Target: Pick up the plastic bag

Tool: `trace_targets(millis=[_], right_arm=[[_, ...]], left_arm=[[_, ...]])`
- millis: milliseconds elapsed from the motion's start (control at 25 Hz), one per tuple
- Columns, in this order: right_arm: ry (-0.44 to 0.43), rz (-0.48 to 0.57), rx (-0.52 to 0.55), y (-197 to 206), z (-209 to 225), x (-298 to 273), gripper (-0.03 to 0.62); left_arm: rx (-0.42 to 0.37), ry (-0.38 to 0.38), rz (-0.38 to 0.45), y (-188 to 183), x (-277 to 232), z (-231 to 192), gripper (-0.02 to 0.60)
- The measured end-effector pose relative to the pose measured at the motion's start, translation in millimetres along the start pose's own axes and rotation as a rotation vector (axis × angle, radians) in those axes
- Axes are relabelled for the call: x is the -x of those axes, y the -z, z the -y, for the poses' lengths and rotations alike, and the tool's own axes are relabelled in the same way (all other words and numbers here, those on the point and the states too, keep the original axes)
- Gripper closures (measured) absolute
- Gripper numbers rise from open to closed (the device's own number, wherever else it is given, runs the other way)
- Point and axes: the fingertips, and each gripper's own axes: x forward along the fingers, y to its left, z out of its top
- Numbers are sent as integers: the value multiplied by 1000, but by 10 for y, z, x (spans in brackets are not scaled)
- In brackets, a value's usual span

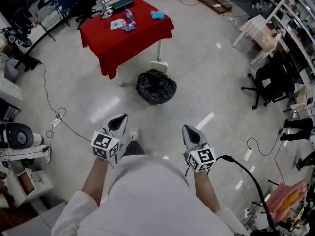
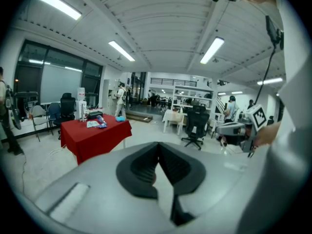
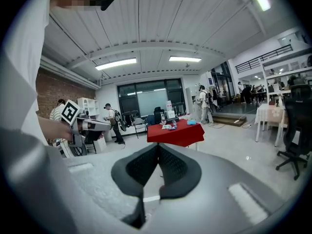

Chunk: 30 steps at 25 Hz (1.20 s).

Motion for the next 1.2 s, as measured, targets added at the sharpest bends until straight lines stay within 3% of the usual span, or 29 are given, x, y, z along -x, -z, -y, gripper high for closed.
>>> trace_targets(millis=[520,1200], right_arm=[[84,-3,-34,-137,448,-695,592],[181,-104,-67,-375,868,-2307,592]], left_arm=[[-13,58,-9,-277,-748,-605,577],[-45,159,-93,-547,-1798,-2117,575]])
